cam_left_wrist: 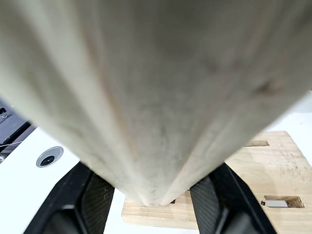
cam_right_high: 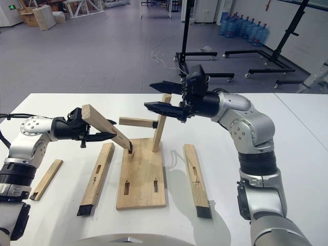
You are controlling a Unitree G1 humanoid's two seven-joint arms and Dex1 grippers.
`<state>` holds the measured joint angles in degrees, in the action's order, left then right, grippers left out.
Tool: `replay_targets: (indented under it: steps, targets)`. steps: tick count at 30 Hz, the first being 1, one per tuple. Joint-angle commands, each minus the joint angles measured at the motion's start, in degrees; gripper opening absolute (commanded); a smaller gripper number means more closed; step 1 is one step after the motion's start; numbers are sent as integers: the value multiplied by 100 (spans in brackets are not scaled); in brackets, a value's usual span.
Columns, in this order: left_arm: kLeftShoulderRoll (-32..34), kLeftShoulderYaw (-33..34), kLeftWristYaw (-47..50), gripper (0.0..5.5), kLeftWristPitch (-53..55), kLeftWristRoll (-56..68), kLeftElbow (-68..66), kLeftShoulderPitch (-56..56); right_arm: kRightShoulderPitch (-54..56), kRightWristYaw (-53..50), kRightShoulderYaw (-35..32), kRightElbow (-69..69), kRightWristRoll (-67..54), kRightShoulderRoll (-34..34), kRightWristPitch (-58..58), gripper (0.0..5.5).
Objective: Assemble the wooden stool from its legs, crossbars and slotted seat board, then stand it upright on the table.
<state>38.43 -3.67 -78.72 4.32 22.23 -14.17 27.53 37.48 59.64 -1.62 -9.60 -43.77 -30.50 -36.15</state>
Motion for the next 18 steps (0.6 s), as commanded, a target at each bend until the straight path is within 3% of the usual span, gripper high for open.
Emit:
replay_targets:
  steps: [1, 9, 18]
  targets:
    - [46, -166, -72, 202, 393, -108, -42, 30, 79, 41, 52, 17, 110, -41, 48, 352]
    - [9, -232, -147, 202, 1003, 100, 126, 50, 1030, -205, 168, 1528, 1110, 175, 923, 352]
    - [-9, -306, -151, 202, 1155, 75, 174, 48, 1258, 478, 602, 2772, 1947, 174, 1644, 352]
